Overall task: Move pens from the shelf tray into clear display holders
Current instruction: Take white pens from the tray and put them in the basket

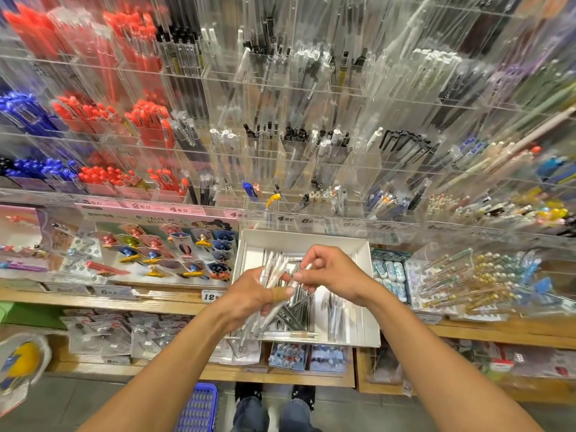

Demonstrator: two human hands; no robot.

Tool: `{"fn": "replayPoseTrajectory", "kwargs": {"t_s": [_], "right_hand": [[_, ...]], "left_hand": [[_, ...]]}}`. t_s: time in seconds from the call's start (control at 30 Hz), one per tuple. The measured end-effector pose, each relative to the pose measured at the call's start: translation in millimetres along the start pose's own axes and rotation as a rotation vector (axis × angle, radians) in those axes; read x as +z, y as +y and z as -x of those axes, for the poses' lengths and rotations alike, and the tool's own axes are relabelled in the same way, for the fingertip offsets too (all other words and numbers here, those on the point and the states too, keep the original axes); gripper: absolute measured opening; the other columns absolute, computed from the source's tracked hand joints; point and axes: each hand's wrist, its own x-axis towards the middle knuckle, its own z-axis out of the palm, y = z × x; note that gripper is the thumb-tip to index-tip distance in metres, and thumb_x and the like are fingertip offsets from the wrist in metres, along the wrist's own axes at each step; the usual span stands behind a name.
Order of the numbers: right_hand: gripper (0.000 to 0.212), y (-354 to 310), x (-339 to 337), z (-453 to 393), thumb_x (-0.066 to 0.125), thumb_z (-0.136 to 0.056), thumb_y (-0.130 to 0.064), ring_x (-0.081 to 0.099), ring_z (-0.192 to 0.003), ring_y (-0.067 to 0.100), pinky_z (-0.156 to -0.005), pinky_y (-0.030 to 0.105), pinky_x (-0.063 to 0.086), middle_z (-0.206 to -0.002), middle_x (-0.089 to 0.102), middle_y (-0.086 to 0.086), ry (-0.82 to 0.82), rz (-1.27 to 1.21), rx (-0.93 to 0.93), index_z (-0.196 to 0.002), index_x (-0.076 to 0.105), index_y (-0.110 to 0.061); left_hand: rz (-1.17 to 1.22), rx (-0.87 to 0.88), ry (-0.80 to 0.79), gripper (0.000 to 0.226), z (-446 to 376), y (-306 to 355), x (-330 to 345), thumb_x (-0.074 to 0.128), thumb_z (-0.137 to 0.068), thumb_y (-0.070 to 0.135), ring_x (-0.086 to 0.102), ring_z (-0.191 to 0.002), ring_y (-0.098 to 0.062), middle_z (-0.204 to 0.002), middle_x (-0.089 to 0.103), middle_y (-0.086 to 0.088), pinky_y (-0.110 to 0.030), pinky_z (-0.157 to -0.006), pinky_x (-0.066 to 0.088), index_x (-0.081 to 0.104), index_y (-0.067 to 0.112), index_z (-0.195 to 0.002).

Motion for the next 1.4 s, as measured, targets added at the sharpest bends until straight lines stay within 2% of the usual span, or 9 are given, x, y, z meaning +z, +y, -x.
{"fn": "replayPoseTrajectory", "kwargs": {"t_s": [0.2, 0.37, 0.47, 0.57, 0.7, 0.83, 1.03, 1.27, 1.4], "right_hand": [[0.028, 11.5, 15.6, -8.4, 0.078, -0.079, -0.01, 0.065, -0.058, 0.015, -0.059, 0.026, 0.052, -0.072, 0.07, 0.008, 0.114, -0.122, 0.035, -0.098, 0.058, -0.01], [0.008, 60.2, 9.0, -9.1, 0.064, -0.092, -0.022, 0.066, -0.077, 0.009, -0.066, 0.018, 0.052, -0.103, 0.067, -0.002, -0.005, 0.439, 0.322, -0.099, 0.061, -0.021], [0.026, 98.0, 17.9, -7.8, 0.063, -0.093, -0.024, 0.062, -0.092, 0.017, -0.084, 0.024, 0.05, -0.117, 0.063, 0.005, -0.238, 0.784, 0.46, -0.116, 0.059, -0.013], [0.032, 111.0, 25.7, -10.9, 0.063, -0.093, -0.024, 0.058, -0.096, 0.021, -0.082, 0.026, 0.046, -0.118, 0.062, 0.009, -0.299, 0.923, 0.442, -0.12, 0.058, -0.008], [0.012, 106.4, 25.9, -18.2, 0.056, -0.094, -0.01, 0.06, -0.091, 0.02, -0.077, 0.03, 0.046, -0.099, 0.063, 0.0, -0.314, 0.983, 0.401, -0.102, 0.064, -0.007], [0.02, 93.2, 19.6, -13.0, 0.053, -0.099, -0.023, 0.053, -0.064, 0.013, -0.061, 0.026, 0.045, -0.098, 0.065, 0.004, -0.228, 0.899, 0.33, -0.11, 0.064, -0.011], [0.003, 48.0, 1.2, 1.8, 0.064, -0.092, -0.03, 0.053, -0.074, 0.013, -0.068, 0.029, 0.046, -0.088, 0.062, -0.004, -0.072, 0.488, 0.104, -0.092, 0.067, -0.028], [0.004, 6.5, 8.1, -1.4, 0.07, -0.088, -0.016, 0.059, -0.061, 0.008, -0.058, 0.021, 0.048, -0.07, 0.065, -0.003, -0.029, 0.08, -0.015, -0.091, 0.067, -0.017], [0.029, 13.8, 9.9, 1.0, 0.077, -0.078, -0.02, 0.061, -0.058, 0.012, -0.051, 0.02, 0.048, -0.076, 0.071, 0.007, 0.005, -0.199, 0.057, -0.101, 0.062, -0.012]], "left_hand": [[0.016, -0.061, -0.043, 0.057, 1.7, -1.9, -1.0, 0.093, -0.054, 0.035, 0.041, -0.052, -0.013, -0.066, 0.059, -0.003, -0.024, -0.048, 0.038, 0.07, 0.008, -0.099], [0.182, -0.093, 0.074, 0.045, 2.9, -7.2, -10.7, 0.082, -0.073, 0.018, 0.056, -0.054, -0.012, -0.067, 0.066, -0.003, -0.024, -0.053, 0.048, 0.054, 0.005, -0.106], [0.258, -0.1, 0.047, 0.026, 2.4, -9.4, -16.8, 0.068, -0.087, 0.008, 0.047, -0.05, -0.013, -0.061, 0.054, -0.002, -0.022, -0.047, 0.045, 0.055, -0.003, -0.107], [0.359, -0.131, 0.044, 0.028, 2.7, -12.2, -20.4, 0.068, -0.086, 0.006, 0.057, -0.055, -0.018, -0.068, 0.06, -0.009, -0.026, -0.051, 0.053, 0.056, -0.004, -0.109], [0.446, -0.133, 0.049, 0.028, -0.1, -16.8, -23.7, 0.068, -0.083, 0.005, 0.064, -0.06, -0.023, -0.073, 0.065, -0.013, -0.031, -0.054, 0.058, 0.057, -0.003, -0.108], [0.418, -0.129, 0.083, 0.025, -4.1, -19.7, -23.7, 0.068, -0.085, 0.008, 0.056, -0.054, -0.017, -0.066, 0.06, -0.006, -0.027, -0.049, 0.052, 0.057, 0.002, -0.106], [0.235, -0.084, 0.102, 0.045, -5.9, -10.2, -15.2, 0.083, -0.068, 0.016, 0.047, -0.051, -0.011, -0.064, 0.062, 0.001, -0.024, -0.045, 0.045, 0.06, 0.005, -0.105], [-0.035, -0.054, -0.133, 0.043, -4.2, 3.9, -12.5, 0.088, -0.064, 0.013, 0.055, -0.065, -0.015, -0.077, 0.065, -0.004, -0.025, -0.055, 0.046, 0.064, 0.005, -0.099], [-0.001, -0.057, -0.15, 0.05, -4.6, 2.0, -7.5, 0.087, -0.066, 0.013, 0.066, -0.076, -0.02, -0.091, 0.075, -0.009, -0.027, -0.067, 0.055, 0.067, 0.005, -0.112]]}}
